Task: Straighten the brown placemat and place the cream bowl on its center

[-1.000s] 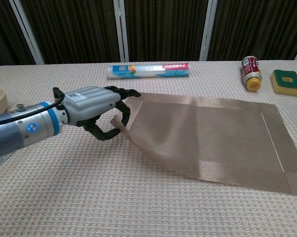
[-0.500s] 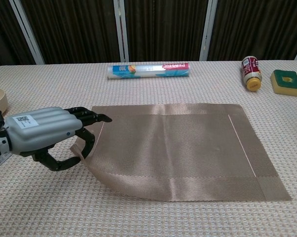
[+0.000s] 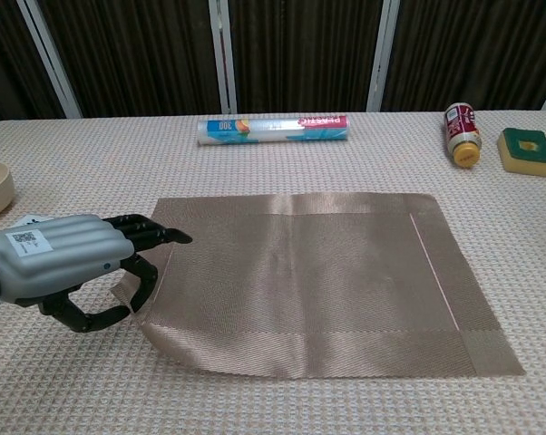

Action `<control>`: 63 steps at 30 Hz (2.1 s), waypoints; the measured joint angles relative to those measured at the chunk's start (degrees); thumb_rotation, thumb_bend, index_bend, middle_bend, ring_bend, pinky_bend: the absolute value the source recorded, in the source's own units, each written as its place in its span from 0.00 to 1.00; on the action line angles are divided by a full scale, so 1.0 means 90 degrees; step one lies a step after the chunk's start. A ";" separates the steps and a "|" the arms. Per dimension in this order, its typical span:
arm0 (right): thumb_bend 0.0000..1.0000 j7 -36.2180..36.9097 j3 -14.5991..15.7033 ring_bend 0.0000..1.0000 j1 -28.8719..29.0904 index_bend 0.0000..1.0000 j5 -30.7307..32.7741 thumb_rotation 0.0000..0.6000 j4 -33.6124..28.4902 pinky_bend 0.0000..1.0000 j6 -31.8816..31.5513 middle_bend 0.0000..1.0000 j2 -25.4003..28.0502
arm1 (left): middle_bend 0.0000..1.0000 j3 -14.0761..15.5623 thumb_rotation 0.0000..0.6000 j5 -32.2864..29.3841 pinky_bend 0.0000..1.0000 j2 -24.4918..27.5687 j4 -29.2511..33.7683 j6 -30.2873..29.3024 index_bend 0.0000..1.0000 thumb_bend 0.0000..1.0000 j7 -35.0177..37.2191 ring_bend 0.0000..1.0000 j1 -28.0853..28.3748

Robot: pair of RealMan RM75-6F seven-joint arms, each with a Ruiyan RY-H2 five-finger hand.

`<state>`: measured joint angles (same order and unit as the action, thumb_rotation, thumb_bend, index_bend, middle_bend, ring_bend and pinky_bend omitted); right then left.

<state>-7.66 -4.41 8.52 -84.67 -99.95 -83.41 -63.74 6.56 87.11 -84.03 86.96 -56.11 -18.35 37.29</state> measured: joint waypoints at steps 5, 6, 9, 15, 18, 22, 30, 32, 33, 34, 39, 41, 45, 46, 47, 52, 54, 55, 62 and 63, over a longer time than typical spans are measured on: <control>0.00 -0.0002 -0.0005 0.00 -0.0006 0.00 -0.0012 1.00 -0.0005 0.00 0.0000 0.00 0.0005 | 0.00 0.0020 1.00 0.0068 0.00 0.0051 0.0007 -0.0041 0.23 0.15 0.0091 0.00 -0.0053; 0.00 0.0000 -0.0006 0.00 -0.0008 0.00 -0.0014 1.00 -0.0006 0.00 0.0000 0.00 0.0006 | 0.00 0.0022 1.00 0.0074 0.00 0.0073 0.0022 -0.0044 0.16 0.09 0.0111 0.00 -0.0060; 0.00 0.0008 -0.0006 0.00 -0.0014 0.00 -0.0027 1.00 -0.0010 0.00 -0.0003 0.00 0.0012 | 0.00 0.0043 1.00 0.0073 0.00 0.0168 0.0110 -0.0021 0.01 0.00 0.0179 0.00 -0.0079; 0.00 0.0005 0.0011 0.00 -0.0021 0.00 -0.0060 1.00 -0.0024 0.00 0.0008 0.00 0.0018 | 0.00 0.0073 1.00 0.0084 0.00 0.0427 0.0348 -0.0023 0.00 0.00 0.0320 0.00 -0.0117; 0.00 -0.0006 0.0024 0.00 -0.0020 0.00 -0.0087 1.00 -0.0029 0.00 0.0018 0.00 0.0014 | 0.00 0.0050 1.00 0.0143 0.00 0.0788 0.0531 -0.0285 0.00 0.00 0.0518 0.00 -0.0196; 0.00 -0.0025 0.0033 0.00 -0.0023 0.00 -0.0116 1.00 -0.0042 0.00 0.0016 0.00 0.0010 | 0.00 -0.0143 1.00 0.0103 0.00 0.1269 0.0599 -0.0806 0.00 0.00 0.0869 0.00 -0.0330; 0.00 -0.0021 0.0037 0.00 -0.0033 0.00 -0.0156 1.00 -0.0068 0.00 0.0006 0.00 0.0024 | 0.00 -0.0821 1.00 -0.1003 0.00 0.1507 -0.0234 -0.0821 0.02 0.00 0.1613 0.00 -0.0447; 0.00 -0.0035 0.0036 0.00 -0.0028 0.00 -0.0148 1.00 -0.0063 0.00 0.0025 0.00 0.0018 | 0.00 -0.0916 1.00 -0.1253 0.00 0.1481 -0.0555 -0.0680 0.05 0.00 0.1767 0.00 -0.0454; 0.00 -0.0043 0.0036 0.00 -0.0025 0.00 -0.0141 1.00 -0.0060 0.00 0.0036 0.00 0.0014 | 0.00 -0.0968 1.00 -0.1399 0.00 0.1445 -0.0794 -0.0561 0.07 0.00 0.1870 0.00 -0.0455; 0.00 -0.0050 0.0036 0.00 -0.0022 0.00 -0.0133 1.00 -0.0054 0.00 0.0049 0.00 0.0010 | 0.00 -0.1002 1.00 -0.1504 0.00 0.1407 -0.0984 -0.0464 0.08 0.00 0.1949 0.00 -0.0457; 0.00 -0.0100 0.0029 0.00 -0.0003 0.00 -0.0085 1.00 -0.0027 0.00 0.0109 0.00 -0.0018 | 0.00 -0.1144 1.00 -0.1951 0.00 0.1059 -0.2183 0.0063 0.19 0.00 0.2423 0.00 -0.0475; 0.00 -0.0134 0.0022 0.00 0.0004 0.00 -0.0069 1.00 -0.0013 0.00 0.0122 0.00 -0.0031 | 0.00 -0.1172 1.00 -0.2036 0.00 0.0892 -0.2636 0.0208 0.26 0.00 0.2594 0.00 -0.0491; 0.00 -0.0179 0.0011 0.00 0.0014 0.00 -0.0038 1.00 0.0007 0.00 0.0144 0.00 -0.0056 | 0.00 -0.1197 1.00 -0.2121 0.00 0.0507 -0.3542 0.0503 0.33 0.02 0.3055 0.00 -0.0551; 0.00 -0.0182 0.0009 0.00 0.0016 0.00 -0.0035 1.00 0.0009 0.00 0.0148 0.00 -0.0058 | 0.00 -0.1198 1.00 -0.2128 0.00 0.0400 -0.3758 0.0575 0.35 0.04 0.3184 0.00 -0.0573; 0.00 -0.0182 0.0009 0.00 0.0019 0.00 -0.0032 1.00 0.0013 0.00 0.0155 0.00 -0.0060 | 0.00 -0.1197 1.00 -0.2132 0.00 0.0332 -0.3897 0.0618 0.37 0.07 0.3257 0.00 -0.0592; 0.00 -0.0174 0.0006 0.00 0.0026 0.00 -0.0035 1.00 0.0019 0.00 0.0170 0.00 -0.0056 | 0.00 -0.1205 1.00 -0.2129 0.00 -0.0009 -0.4605 0.0792 0.42 0.10 0.3523 0.00 -0.0685; 0.00 -0.0173 0.0006 0.00 0.0025 0.00 -0.0042 1.00 0.0018 0.00 0.0165 0.00 -0.0054 | 0.00 -0.1213 1.00 -0.2134 0.00 -0.0116 -0.4795 0.0856 0.42 0.11 0.3584 0.00 -0.0712; 0.00 -0.0173 0.0006 0.00 0.0025 0.00 -0.0048 1.00 0.0019 0.00 0.0162 0.00 -0.0053 | 0.00 -0.1220 1.00 -0.2144 0.00 -0.0180 -0.4899 0.0904 0.42 0.13 0.3620 0.00 -0.0726; 0.00 -0.0186 0.0016 0.00 0.0019 0.00 -0.0081 1.00 0.0038 0.00 0.0146 0.00 -0.0060 | 0.00 -0.1279 1.00 -0.2101 0.00 -0.0598 -0.5550 0.1124 0.42 0.23 0.3816 0.00 -0.0721; 0.00 -0.0191 0.0014 0.00 0.0018 0.00 -0.0081 1.00 0.0039 0.00 0.0144 0.00 -0.0061 | 0.00 -0.1285 1.00 -0.2080 0.00 -0.0655 -0.5625 0.1143 0.42 0.24 0.3848 0.00 -0.0717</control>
<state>-9.38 -4.29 8.68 -85.40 -99.59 -82.12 -64.29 -5.00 68.39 -89.93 36.33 -45.82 16.29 30.84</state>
